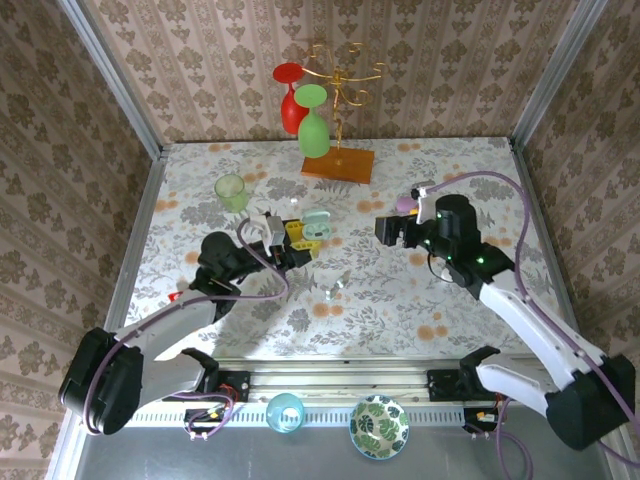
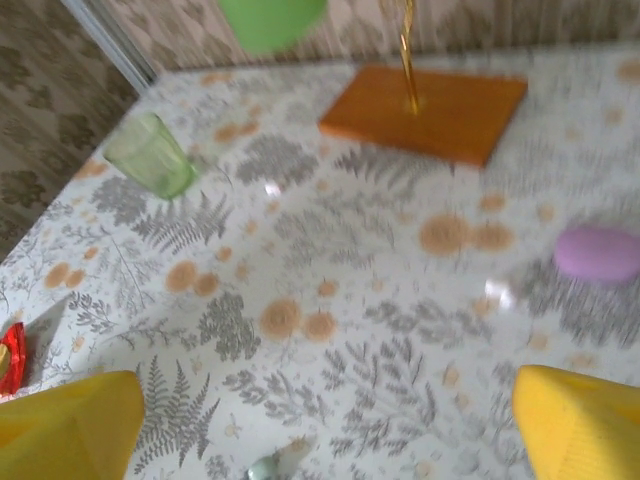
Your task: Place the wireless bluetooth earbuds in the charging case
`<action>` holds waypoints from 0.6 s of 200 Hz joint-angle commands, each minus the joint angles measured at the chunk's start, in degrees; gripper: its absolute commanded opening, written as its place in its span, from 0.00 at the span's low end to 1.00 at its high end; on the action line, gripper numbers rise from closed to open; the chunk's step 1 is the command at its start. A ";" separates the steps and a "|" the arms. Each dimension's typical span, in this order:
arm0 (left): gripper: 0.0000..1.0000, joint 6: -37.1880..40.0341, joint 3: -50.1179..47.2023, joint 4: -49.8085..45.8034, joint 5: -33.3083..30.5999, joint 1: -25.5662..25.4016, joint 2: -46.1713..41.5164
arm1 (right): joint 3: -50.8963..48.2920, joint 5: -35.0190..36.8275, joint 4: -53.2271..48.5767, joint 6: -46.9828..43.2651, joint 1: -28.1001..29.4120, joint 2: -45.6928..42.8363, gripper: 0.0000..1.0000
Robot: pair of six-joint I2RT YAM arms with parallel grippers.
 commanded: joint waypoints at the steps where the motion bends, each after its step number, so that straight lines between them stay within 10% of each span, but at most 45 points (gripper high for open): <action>1: 0.24 1.17 0.24 0.82 -0.45 0.15 -1.20 | -1.78 -2.76 -0.88 7.75 0.08 5.98 0.92; 120: 0.24 4.55 -0.18 -5.32 -2.59 -1.08 -2.32 | 13.34 -18.45 3.94 10.86 11.77 43.65 0.72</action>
